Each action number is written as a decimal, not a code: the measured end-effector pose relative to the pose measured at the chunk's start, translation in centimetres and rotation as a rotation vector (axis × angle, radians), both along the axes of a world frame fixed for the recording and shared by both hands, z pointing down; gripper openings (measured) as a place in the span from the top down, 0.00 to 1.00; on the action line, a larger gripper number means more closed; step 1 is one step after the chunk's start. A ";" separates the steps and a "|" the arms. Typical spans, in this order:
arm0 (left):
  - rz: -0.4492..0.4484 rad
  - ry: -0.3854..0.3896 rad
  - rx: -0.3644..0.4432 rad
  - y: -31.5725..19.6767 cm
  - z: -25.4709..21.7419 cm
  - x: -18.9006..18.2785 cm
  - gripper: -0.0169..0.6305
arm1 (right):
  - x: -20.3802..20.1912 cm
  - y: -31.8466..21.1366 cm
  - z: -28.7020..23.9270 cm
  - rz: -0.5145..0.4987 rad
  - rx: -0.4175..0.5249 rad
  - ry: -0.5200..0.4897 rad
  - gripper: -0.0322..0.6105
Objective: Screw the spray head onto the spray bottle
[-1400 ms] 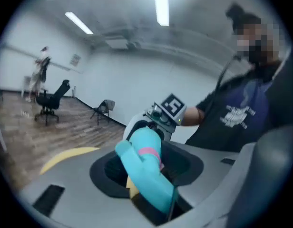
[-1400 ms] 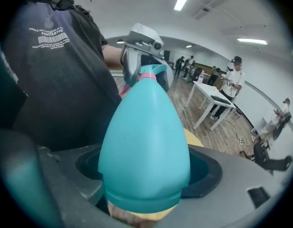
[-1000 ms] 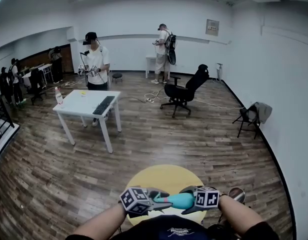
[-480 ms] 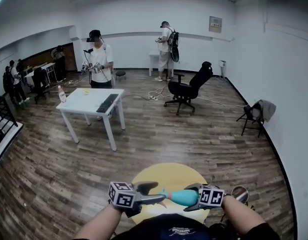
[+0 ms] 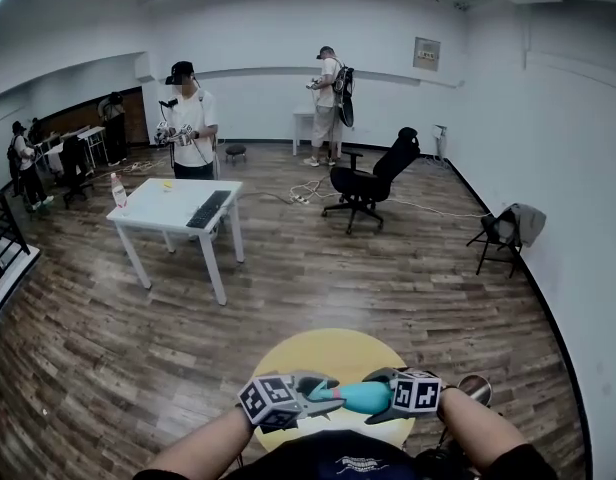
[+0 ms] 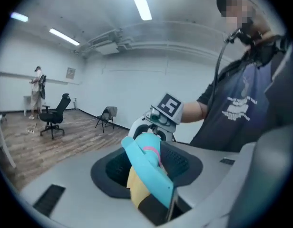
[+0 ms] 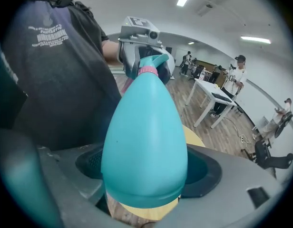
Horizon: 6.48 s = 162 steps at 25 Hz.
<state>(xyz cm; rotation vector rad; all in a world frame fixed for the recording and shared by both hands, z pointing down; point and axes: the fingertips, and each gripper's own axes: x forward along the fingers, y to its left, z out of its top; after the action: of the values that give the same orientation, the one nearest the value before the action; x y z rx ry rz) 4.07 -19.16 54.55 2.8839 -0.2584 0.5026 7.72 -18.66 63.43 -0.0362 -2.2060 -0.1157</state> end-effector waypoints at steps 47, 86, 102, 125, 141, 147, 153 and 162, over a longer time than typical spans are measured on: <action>0.134 -0.145 0.095 2.9 1.9 0.2 0.65 | -1.1 2.5 1.7 -0.075 -0.066 0.055 0.27; -0.003 0.517 -0.118 -0.4 -6.6 -4.9 0.84 | -2.9 -1.7 -9.5 0.149 -0.240 -0.591 0.25; -0.060 0.665 -0.325 -1.6 -8.3 -4.8 0.86 | -3.4 -2.4 -9.7 0.362 -0.534 -0.754 0.21; -0.156 0.565 -0.422 -3.9 -7.7 -9.4 0.40 | 1.6 -5.1 -12.4 0.495 -0.367 -0.922 0.24; -0.034 0.323 -0.069 -1.2 -8.4 -3.5 0.69 | -1.4 -2.4 -12.6 0.371 -0.447 -0.918 0.26; -0.251 0.613 -0.330 -4.7 -9.1 -10.5 0.40 | 2.1 -5.1 -12.1 0.536 -0.350 -0.940 0.26; -0.028 0.129 -0.086 -0.7 -3.2 -2.1 0.60 | -1.2 -3.6 -11.7 0.402 -0.296 -0.836 0.26; 0.084 -0.028 0.081 0.7 -2.9 -2.1 0.62 | -1.9 -1.9 -9.7 0.318 -0.368 -0.759 0.26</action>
<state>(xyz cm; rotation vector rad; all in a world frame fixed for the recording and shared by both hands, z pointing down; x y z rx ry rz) 1.98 -18.48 51.63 2.9782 -0.1664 0.5601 5.79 -20.59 53.76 0.1823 -2.9227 0.5378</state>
